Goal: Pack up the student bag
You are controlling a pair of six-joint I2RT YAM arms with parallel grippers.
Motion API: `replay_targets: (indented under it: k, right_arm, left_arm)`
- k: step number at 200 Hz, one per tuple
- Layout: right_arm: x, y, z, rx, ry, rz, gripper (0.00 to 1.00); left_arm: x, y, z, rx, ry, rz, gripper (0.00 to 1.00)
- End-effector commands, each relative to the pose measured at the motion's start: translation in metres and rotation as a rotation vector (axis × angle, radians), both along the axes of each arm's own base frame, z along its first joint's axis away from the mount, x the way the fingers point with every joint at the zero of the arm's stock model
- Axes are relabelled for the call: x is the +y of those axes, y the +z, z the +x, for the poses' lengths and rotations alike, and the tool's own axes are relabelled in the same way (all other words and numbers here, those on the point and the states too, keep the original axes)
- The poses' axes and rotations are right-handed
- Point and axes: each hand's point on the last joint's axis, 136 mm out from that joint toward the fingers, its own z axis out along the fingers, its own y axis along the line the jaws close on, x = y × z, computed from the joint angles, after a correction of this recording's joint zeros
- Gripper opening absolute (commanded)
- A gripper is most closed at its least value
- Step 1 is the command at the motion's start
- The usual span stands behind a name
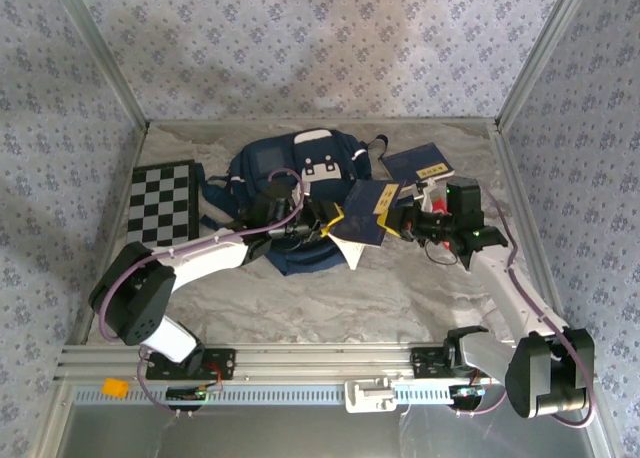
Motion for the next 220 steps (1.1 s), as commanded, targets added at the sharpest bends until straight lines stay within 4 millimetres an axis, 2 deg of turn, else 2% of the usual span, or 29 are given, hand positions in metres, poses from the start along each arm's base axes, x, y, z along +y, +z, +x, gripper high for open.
replay_targets:
  k: [1, 27, 58, 72, 88, 97, 114, 135, 175, 195, 220]
  right_arm:
    - [0.003, -0.012, -0.008, 0.015, 0.04, -0.022, 0.0]
    - [0.002, -0.015, -0.007, 0.021, 0.038, -0.025, 0.0]
    - [0.0, -0.021, -0.011, 0.034, 0.043, -0.05, 0.01]
    - [-0.001, -0.026, -0.014, 0.048, 0.048, -0.068, 0.14]
    - [-0.005, -0.031, -0.017, 0.078, 0.03, -0.065, 0.53]
    - [-0.004, -0.026, -0.016, 0.081, 0.029, -0.022, 0.68]
    - [-0.006, -0.023, -0.013, 0.107, -0.013, -0.005, 0.86]
    - [-0.007, -0.016, -0.003, 0.138, -0.061, 0.072, 0.99]
    - [0.002, 0.005, 0.015, 0.118, -0.071, 0.202, 1.0]
    - [0.004, 0.01, 0.021, 0.115, -0.079, 0.235, 1.0]
    - [0.007, 0.04, 0.031, 0.035, -0.089, 0.341, 1.0]
  left_arm:
    - [-0.007, 0.042, -0.007, -0.086, -0.047, -0.071, 0.22]
    - [-0.008, 0.039, -0.007, -0.077, -0.052, -0.055, 0.12]
    - [-0.005, 0.044, -0.002, -0.088, -0.042, -0.048, 0.04]
    - [-0.002, 0.05, 0.003, -0.099, -0.024, -0.054, 0.0]
    - [0.0, 0.064, 0.009, -0.132, -0.004, -0.075, 0.0]
    - [-0.001, 0.072, 0.011, -0.15, -0.002, -0.085, 0.0]
    - [-0.003, 0.084, 0.015, -0.17, -0.007, -0.101, 0.0]
    - [-0.007, 0.102, 0.019, -0.201, -0.006, -0.138, 0.0]
    - [-0.011, 0.145, 0.027, -0.256, 0.022, -0.231, 0.0]
    - [-0.012, 0.16, 0.027, -0.276, 0.039, -0.263, 0.0]
    - [-0.015, 0.17, 0.025, -0.282, 0.061, -0.306, 0.0]
